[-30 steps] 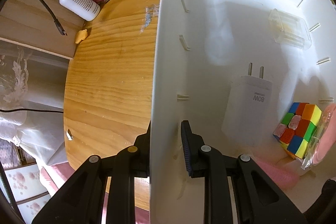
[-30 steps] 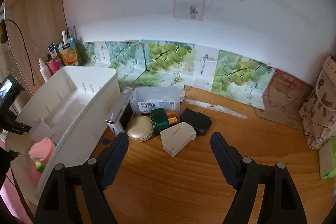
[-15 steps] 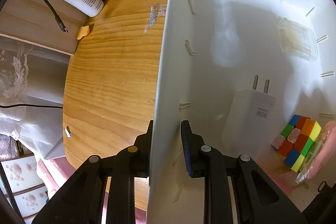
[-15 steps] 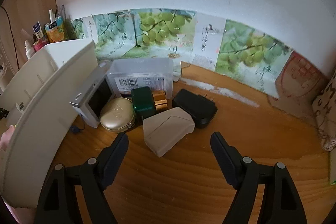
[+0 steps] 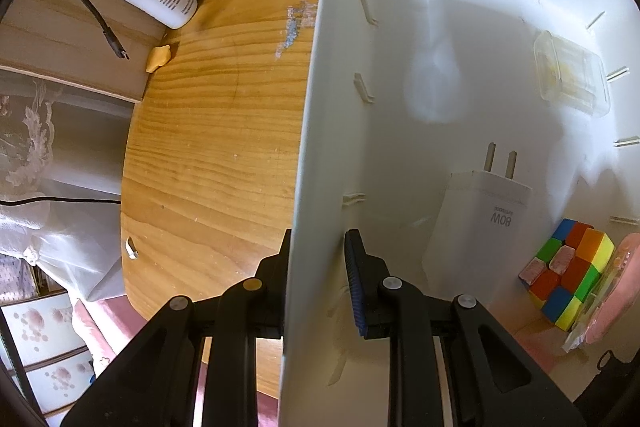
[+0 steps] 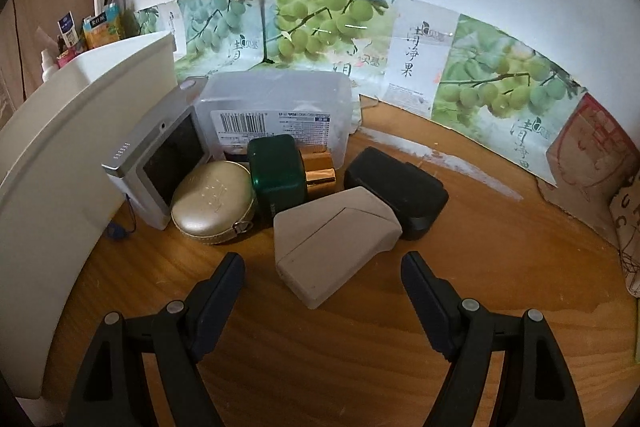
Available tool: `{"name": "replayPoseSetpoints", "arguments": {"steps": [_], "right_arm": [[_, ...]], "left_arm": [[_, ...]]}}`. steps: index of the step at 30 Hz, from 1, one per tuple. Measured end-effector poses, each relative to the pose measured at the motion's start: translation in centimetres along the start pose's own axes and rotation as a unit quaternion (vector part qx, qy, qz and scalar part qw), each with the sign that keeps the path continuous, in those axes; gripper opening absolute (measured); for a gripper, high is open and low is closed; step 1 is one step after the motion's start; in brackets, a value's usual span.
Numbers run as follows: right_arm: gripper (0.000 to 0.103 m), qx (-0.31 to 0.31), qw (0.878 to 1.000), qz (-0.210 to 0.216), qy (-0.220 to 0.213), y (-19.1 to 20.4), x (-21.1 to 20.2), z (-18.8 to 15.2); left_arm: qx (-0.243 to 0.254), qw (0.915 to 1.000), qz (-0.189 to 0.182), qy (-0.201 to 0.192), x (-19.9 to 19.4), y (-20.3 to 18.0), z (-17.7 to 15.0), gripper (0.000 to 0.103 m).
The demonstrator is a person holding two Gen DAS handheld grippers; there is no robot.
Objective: Organize rigid objects
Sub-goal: 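Move the right gripper back to the beige angular block, then grasp the beige angular block with the right gripper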
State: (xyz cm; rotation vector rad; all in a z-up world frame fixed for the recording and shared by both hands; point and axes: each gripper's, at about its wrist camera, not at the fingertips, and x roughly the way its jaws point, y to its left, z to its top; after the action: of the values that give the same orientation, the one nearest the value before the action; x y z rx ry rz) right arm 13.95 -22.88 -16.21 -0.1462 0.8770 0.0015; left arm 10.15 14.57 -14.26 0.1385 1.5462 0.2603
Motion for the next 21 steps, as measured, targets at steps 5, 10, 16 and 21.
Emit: {"name": "replayPoseSetpoints", "arguments": {"steps": [5, 10, 16, 21], "right_arm": [[0.081, 0.003, 1.000, -0.008, 0.000, -0.5, 0.4, 0.5], [0.081, 0.003, 1.000, -0.007, 0.000, -1.0, 0.7, 1.0], [0.068, 0.005, 1.000, 0.007, -0.002, -1.1, 0.8, 1.0], [0.064, 0.003, 1.000, 0.011, -0.007, -0.9, 0.6, 1.0]], "left_arm": [[0.004, 1.0000, 0.002, 0.001, -0.1, -0.2, 0.0, 0.024], [0.010, 0.9999, 0.005, 0.001, -0.1, -0.4, 0.0, 0.024], [0.010, 0.9999, 0.007, 0.000, -0.2, -0.5, -0.1, 0.024], [0.004, 1.0000, 0.006, -0.002, -0.2, -0.4, -0.1, 0.024]]}}
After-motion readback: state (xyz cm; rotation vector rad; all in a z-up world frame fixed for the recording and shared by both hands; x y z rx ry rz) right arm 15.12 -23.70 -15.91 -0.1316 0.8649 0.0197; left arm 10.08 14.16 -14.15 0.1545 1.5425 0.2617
